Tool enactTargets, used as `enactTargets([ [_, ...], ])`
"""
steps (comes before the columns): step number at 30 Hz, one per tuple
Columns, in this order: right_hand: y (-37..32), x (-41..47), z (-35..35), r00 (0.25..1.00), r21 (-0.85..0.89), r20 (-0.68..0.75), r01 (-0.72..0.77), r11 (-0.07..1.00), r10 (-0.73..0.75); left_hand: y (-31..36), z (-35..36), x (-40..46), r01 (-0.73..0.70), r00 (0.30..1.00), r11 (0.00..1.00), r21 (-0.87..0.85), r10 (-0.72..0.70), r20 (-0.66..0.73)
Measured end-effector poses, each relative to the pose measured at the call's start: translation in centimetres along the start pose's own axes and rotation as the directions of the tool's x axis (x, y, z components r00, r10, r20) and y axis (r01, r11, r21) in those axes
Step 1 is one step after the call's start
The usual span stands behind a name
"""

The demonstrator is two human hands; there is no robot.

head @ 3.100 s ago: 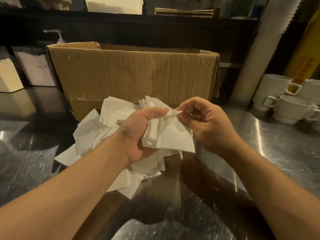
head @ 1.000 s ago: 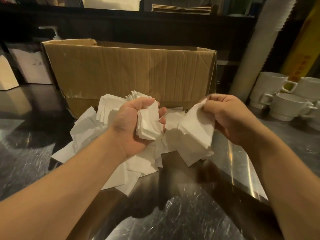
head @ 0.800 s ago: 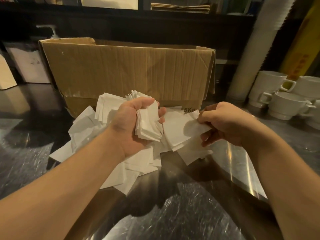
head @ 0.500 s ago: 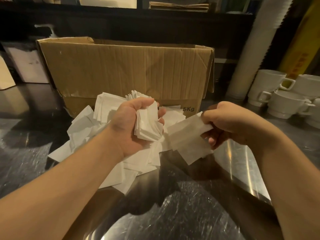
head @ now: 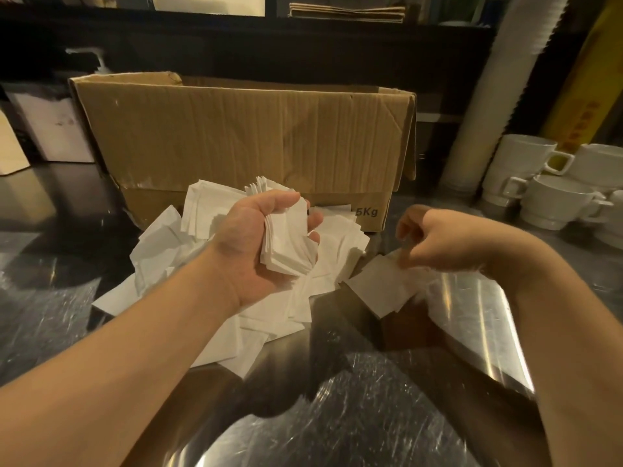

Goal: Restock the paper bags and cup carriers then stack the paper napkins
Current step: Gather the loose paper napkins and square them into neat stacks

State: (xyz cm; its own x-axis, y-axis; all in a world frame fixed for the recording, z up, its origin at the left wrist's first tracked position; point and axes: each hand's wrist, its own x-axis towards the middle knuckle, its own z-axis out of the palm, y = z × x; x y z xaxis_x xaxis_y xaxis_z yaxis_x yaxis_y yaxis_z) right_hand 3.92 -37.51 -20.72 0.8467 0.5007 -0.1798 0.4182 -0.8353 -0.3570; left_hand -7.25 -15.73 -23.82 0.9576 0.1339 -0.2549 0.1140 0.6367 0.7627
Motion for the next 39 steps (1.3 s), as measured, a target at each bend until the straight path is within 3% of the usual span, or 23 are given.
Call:
enactTargets([
  [5,0.3,-0.5,0.3,0.973,-0.054,0.169,0.171,0.984,-0.16,0.0,0.1,-0.1,-0.001,1.0,1.0,-0.001,0.001,0.0],
  [10,0.2,0.2,1.0,0.951,-0.01,0.252,0.189,0.982,-0.181,0.0,0.1,-0.2,-0.002,1.0,1.0,0.007,0.002,-0.011],
  [21,0.4,1.0,1.6,0.971,0.036,0.157,0.175,0.984,-0.178,0.1,0.0,-0.1,0.006,1.0,1.0,0.022,-0.006,-0.009],
  [24,0.3,1.1,1.6,0.969,0.09,0.08,0.226,0.97,-0.233,0.0,0.0,-0.1,0.009,1.0,1.0,0.013,-0.009,0.007],
  [26,0.0,1.1,1.4,0.952,0.204,-0.05,0.305,0.93,-0.301,0.0,-0.1,-0.1,0.012,0.999,1.0,0.004,-0.012,0.032],
  [28,-0.5,0.7,1.3,0.899,0.297,-0.24,0.427,0.854,-0.366,0.0,-0.2,-0.1,0.019,0.999,1.0,-0.005,-0.019,0.045],
  [31,-0.7,0.5,1.5,0.767,0.255,-0.499,0.574,0.778,-0.403,0.0,-0.1,-0.1,0.017,1.0,1.0,-0.015,-0.017,0.024],
  [33,-0.7,0.6,1.8,0.718,0.208,-0.546,0.615,0.761,-0.432,0.1,-0.1,-0.2,0.016,1.0,1.0,-0.022,-0.015,0.021],
  [39,-1.8,0.9,2.9,0.689,0.221,-0.564,0.658,0.72,-0.456,0.3,0.1,-0.6,0.089,0.988,0.994,-0.063,-0.08,0.133],
])
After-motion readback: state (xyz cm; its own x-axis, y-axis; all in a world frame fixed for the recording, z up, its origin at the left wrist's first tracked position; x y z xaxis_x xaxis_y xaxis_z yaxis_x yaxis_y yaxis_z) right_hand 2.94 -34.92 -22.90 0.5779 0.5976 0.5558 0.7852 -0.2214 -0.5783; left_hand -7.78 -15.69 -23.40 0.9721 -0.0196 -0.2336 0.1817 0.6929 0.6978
